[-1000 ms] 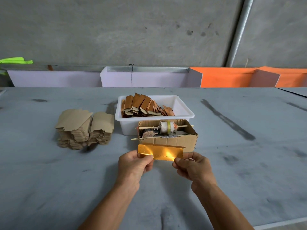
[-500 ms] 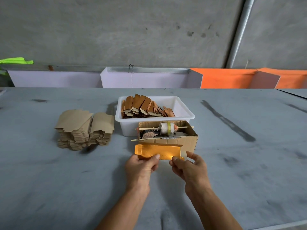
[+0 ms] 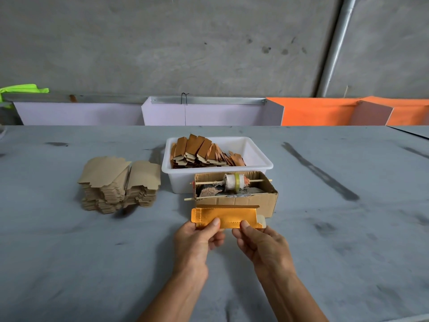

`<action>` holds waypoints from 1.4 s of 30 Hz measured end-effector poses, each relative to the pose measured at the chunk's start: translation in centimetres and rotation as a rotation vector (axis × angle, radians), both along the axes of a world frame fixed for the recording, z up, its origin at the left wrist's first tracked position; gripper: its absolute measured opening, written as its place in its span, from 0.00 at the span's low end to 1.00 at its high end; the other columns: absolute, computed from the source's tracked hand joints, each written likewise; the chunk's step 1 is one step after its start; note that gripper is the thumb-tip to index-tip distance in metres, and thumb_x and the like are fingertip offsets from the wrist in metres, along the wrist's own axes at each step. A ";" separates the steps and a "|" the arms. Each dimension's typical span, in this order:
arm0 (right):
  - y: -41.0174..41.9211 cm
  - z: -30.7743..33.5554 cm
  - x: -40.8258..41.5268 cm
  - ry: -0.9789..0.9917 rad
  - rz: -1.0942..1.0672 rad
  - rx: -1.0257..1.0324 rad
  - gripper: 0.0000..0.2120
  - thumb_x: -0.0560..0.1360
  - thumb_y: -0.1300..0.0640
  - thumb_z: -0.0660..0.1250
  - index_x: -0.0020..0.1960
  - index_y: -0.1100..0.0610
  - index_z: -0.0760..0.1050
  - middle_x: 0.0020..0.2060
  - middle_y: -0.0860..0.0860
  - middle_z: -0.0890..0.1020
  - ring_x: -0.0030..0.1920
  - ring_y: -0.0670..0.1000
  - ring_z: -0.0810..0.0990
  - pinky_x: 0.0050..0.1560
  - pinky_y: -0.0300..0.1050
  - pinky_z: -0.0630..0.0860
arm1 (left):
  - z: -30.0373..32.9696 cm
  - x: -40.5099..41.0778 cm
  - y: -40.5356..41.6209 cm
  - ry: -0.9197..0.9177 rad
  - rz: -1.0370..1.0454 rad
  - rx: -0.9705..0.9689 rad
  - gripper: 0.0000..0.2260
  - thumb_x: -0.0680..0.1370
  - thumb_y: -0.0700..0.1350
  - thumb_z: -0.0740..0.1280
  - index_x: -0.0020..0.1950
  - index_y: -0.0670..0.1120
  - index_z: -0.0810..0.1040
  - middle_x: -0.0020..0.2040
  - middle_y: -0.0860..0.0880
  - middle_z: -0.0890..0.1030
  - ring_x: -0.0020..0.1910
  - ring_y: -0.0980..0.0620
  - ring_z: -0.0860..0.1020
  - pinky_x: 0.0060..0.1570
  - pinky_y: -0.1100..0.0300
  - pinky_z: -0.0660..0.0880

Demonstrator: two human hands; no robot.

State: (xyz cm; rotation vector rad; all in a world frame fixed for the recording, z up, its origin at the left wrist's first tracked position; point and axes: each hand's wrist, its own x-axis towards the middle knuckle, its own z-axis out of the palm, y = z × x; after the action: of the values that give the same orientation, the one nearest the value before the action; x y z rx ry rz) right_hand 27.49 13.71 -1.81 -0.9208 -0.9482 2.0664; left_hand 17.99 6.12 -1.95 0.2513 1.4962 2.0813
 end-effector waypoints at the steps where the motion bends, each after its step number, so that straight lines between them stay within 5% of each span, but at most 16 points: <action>1: 0.1 -0.1 0.1 0.005 0.005 -0.010 0.04 0.72 0.68 0.69 0.47 0.65 0.76 0.34 0.57 0.84 0.33 0.52 0.84 0.29 0.39 0.79 | 0.0 -0.1 -0.1 -0.015 -0.011 0.008 0.02 0.73 0.34 0.70 0.41 0.38 0.78 0.29 0.44 0.81 0.25 0.52 0.79 0.26 0.63 0.77; 10: 0.9 -0.4 0.4 0.013 0.015 -0.039 0.03 0.76 0.65 0.64 0.44 0.61 0.74 0.32 0.56 0.84 0.33 0.51 0.85 0.26 0.38 0.77 | -0.3 -0.9 -0.4 -0.114 -0.071 0.063 0.05 0.78 0.38 0.64 0.43 0.38 0.75 0.31 0.41 0.82 0.28 0.49 0.81 0.27 0.61 0.79; 21: 1.8 0.0 1.2 0.177 0.020 -0.074 0.07 0.72 0.71 0.64 0.45 0.61 0.75 0.34 0.56 0.82 0.31 0.48 0.82 0.27 0.37 0.77 | -0.1 -1.6 -0.5 -0.062 -0.186 0.210 0.06 0.73 0.28 0.64 0.43 0.37 0.78 0.38 0.40 0.83 0.34 0.48 0.82 0.34 0.61 0.80; 26: 1.7 0.4 1.4 0.220 0.063 -0.033 0.21 0.59 0.67 0.70 0.52 0.56 0.76 0.39 0.54 0.83 0.37 0.50 0.83 0.33 0.39 0.79 | 0.1 -1.8 -1.0 0.116 -0.251 0.192 0.11 0.70 0.24 0.63 0.41 0.36 0.80 0.39 0.40 0.83 0.39 0.47 0.83 0.45 0.61 0.80; 32: 1.5 0.3 1.9 0.276 0.025 -0.073 0.26 0.63 0.68 0.69 0.61 0.58 0.72 0.47 0.59 0.84 0.39 0.53 0.84 0.34 0.41 0.80 | 0.4 -1.6 -1.0 0.057 -0.298 0.215 0.07 0.68 0.39 0.69 0.36 0.35 0.82 0.43 0.37 0.83 0.43 0.45 0.82 0.44 0.57 0.81; 37: 1.0 0.0 1.8 0.280 0.046 -0.107 0.17 0.64 0.66 0.69 0.53 0.65 0.76 0.39 0.59 0.84 0.37 0.51 0.84 0.33 0.38 0.80 | 0.6 -1.3 -0.5 0.196 -0.243 -0.011 0.10 0.71 0.32 0.70 0.32 0.43 0.83 0.37 0.43 0.84 0.40 0.48 0.81 0.44 0.59 0.79; 42: 0.4 -0.4 1.5 0.277 0.073 -0.139 0.08 0.64 0.66 0.69 0.43 0.66 0.79 0.35 0.59 0.83 0.32 0.51 0.83 0.31 0.39 0.81 | 0.8 -1.3 -0.6 0.244 -0.285 -0.089 0.11 0.67 0.28 0.73 0.41 0.43 0.82 0.39 0.46 0.84 0.38 0.52 0.82 0.36 0.65 0.76</action>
State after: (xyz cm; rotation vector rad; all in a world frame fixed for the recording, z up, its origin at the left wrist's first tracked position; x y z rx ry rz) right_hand 28.99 14.12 -2.20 -0.6530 -0.7074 2.2730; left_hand 16.66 5.50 -1.13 0.6642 1.5831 1.8032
